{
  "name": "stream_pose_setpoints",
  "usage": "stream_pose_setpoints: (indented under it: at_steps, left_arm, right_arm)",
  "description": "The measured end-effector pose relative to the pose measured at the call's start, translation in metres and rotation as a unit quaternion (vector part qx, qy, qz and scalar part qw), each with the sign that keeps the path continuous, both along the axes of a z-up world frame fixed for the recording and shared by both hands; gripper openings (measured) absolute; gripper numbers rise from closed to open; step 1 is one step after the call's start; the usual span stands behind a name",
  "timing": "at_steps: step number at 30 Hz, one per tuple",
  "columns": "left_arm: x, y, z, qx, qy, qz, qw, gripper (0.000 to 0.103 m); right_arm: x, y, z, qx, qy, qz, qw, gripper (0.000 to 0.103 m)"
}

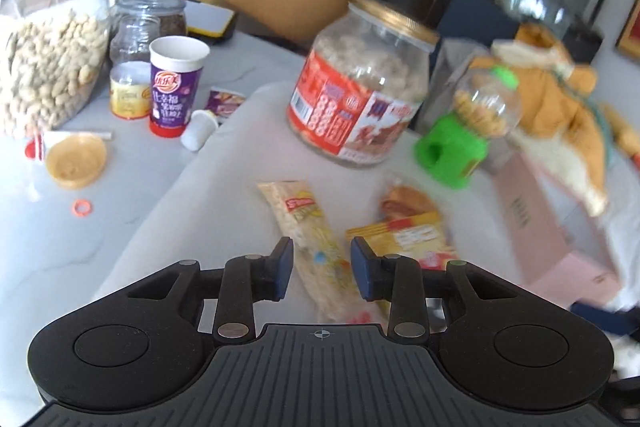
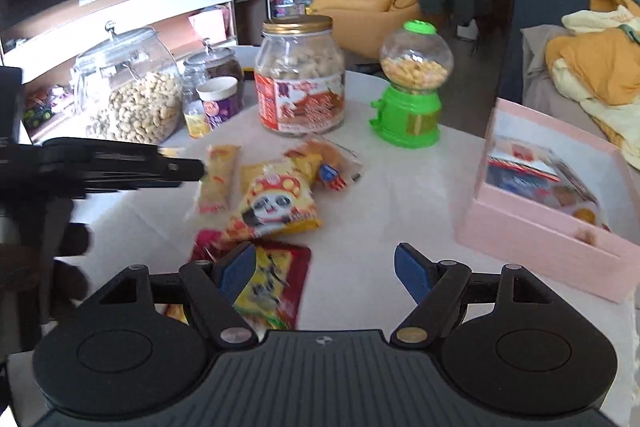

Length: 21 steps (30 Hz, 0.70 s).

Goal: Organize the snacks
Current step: 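Grasp rice stick packet with left tool while right grasps panda chips bag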

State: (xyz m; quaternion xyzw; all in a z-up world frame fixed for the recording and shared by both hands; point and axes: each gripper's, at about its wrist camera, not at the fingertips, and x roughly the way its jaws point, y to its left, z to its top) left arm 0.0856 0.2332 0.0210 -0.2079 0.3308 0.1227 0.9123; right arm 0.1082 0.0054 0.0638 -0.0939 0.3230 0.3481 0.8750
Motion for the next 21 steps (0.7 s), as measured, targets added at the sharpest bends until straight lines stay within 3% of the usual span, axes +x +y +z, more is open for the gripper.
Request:
stream_pose_setpoints:
  at_steps: [3, 6, 8, 12, 17, 19, 21]
  left_arm:
    - [0.016, -0.010, -0.005, 0.055, 0.026, -0.038, 0.9974, 0.047]
    - [0.007, -0.015, -0.004, 0.092, 0.027, -0.081, 0.9920, 0.038]
    - [-0.012, -0.012, -0.004, 0.103, 0.031, -0.085, 0.9905, 0.034]
    - [-0.038, -0.006, -0.006, 0.089, 0.032, -0.088, 0.9915, 0.035]
    - [-0.033, -0.003, -0.006, 0.084, 0.032, -0.085, 0.9923, 0.035]
    - [-0.030, -0.004, -0.006, 0.087, 0.030, -0.083, 0.9923, 0.035]
    - [-0.028, -0.005, -0.007, 0.089, 0.028, -0.082, 0.9923, 0.035]
  right_arm:
    - [0.009, 0.013, 0.003, 0.006, -0.002, 0.007, 1.000, 0.077]
    - [0.017, 0.027, 0.001, -0.008, -0.004, 0.021, 1.000, 0.077]
    - [0.024, 0.037, -0.003, -0.020, 0.000, 0.030, 0.999, 0.077]
    - [0.040, 0.061, -0.014, -0.028, 0.013, 0.040, 0.999, 0.077]
    - [0.055, 0.102, -0.034, -0.050, 0.043, 0.051, 0.997, 0.077]
    - [0.052, 0.110, -0.039, -0.087, 0.027, 0.045, 0.995, 0.062]
    - [0.049, 0.101, -0.034, -0.078, 0.031, 0.050, 0.995, 0.056]
